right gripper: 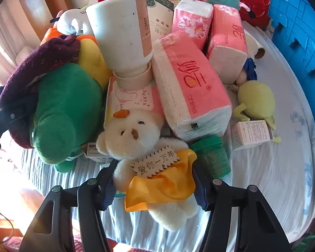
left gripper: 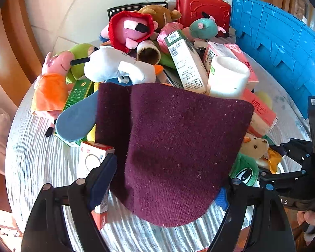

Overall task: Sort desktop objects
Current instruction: 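Close the left tool on the maroon hat while the right tool grasps the teddy bear, then lift and carry the maroon hat and teddy bear over the blue bin with both tools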

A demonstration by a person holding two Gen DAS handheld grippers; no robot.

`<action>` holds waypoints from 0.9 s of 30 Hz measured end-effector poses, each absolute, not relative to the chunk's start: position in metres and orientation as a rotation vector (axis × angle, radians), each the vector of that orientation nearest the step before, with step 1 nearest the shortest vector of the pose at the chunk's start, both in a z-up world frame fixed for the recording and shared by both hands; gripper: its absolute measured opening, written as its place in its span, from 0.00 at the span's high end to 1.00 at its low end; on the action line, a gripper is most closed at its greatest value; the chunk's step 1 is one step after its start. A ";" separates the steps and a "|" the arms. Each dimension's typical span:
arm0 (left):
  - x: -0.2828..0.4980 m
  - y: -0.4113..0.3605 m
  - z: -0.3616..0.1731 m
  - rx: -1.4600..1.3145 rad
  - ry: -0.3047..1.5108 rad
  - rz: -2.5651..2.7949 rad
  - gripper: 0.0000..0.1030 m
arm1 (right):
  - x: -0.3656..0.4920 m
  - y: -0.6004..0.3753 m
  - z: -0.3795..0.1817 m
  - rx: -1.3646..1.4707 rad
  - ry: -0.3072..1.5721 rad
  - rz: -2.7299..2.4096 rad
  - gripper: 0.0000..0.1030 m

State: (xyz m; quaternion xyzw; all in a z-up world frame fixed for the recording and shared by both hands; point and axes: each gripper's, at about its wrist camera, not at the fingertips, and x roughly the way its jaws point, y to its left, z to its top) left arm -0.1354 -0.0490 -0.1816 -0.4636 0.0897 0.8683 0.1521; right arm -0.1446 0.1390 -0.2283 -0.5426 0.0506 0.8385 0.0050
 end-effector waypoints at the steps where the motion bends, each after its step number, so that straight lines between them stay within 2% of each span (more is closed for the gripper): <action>1: -0.134 -0.047 -0.181 -1.327 0.242 2.467 0.42 | -0.146 0.139 -0.228 -1.698 0.169 2.630 0.45; 2: -0.132 -0.045 -0.178 -1.326 0.232 2.453 0.56 | -0.147 0.140 -0.228 -1.695 0.178 2.627 0.51; 3: -0.129 -0.044 -0.173 -1.309 0.250 2.475 0.76 | -0.147 0.138 -0.226 -1.686 0.162 2.622 0.54; 4: -0.126 -0.042 -0.166 -1.283 0.295 2.515 0.85 | -0.145 0.136 -0.224 -1.676 0.140 2.624 0.55; 8: -0.128 -0.048 -0.143 -1.248 0.258 2.554 0.85 | -0.133 0.131 -0.196 -1.588 0.126 2.702 0.61; 19: -0.122 -0.036 -0.061 -0.957 0.229 2.697 0.87 | -0.136 0.144 -0.081 -1.187 0.097 2.884 0.61; 27: -0.127 0.024 -0.011 -0.755 0.233 2.703 0.90 | -0.116 0.187 -0.005 -0.898 0.067 2.903 0.61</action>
